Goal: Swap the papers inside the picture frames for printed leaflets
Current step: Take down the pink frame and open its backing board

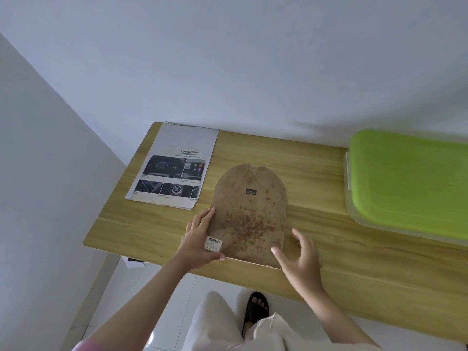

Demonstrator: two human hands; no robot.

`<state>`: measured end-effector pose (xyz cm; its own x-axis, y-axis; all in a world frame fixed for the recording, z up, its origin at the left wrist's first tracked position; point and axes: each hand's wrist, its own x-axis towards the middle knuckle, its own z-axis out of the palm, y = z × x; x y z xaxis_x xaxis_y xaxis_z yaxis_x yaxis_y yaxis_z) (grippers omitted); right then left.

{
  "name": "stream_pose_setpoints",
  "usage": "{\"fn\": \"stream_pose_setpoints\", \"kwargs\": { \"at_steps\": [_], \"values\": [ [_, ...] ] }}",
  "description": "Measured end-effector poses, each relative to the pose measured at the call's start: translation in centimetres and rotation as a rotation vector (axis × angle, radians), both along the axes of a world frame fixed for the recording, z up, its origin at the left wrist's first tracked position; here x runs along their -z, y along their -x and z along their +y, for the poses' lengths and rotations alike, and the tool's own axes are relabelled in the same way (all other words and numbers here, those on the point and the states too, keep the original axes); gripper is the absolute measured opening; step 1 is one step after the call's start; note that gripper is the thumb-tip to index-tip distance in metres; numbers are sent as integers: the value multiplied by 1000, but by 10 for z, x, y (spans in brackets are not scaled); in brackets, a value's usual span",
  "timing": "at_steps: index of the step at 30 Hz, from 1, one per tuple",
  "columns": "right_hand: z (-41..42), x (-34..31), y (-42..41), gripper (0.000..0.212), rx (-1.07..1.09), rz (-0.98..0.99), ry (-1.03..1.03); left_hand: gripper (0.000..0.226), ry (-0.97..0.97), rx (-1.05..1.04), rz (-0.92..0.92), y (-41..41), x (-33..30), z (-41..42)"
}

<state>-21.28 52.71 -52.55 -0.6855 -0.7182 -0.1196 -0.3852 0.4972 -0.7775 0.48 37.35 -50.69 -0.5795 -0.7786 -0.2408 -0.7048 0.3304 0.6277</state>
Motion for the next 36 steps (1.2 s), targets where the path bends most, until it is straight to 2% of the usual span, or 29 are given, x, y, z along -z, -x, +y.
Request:
{"fn": "stream_pose_setpoints", "kwargs": {
  "at_steps": [5,14,23,29,36],
  "values": [
    [1,1,-18,80,-103,43,-79,130,-2,-11,10,-1,1,1],
    [-32,-5,-41,73,-61,-3,-131,135,-95,8,17,-22,-6,-32],
    [-68,-15,-69,71,6,-80,-75,128,5,52,-62,-34,-23,-70],
    [-60,-32,-41,82,92,-182,2,123,82,87,9,1,-36,-61],
    [-9,-35,21,78,186,-165,-56,103,3,171,74,69,-35,-11]
  ]
}}
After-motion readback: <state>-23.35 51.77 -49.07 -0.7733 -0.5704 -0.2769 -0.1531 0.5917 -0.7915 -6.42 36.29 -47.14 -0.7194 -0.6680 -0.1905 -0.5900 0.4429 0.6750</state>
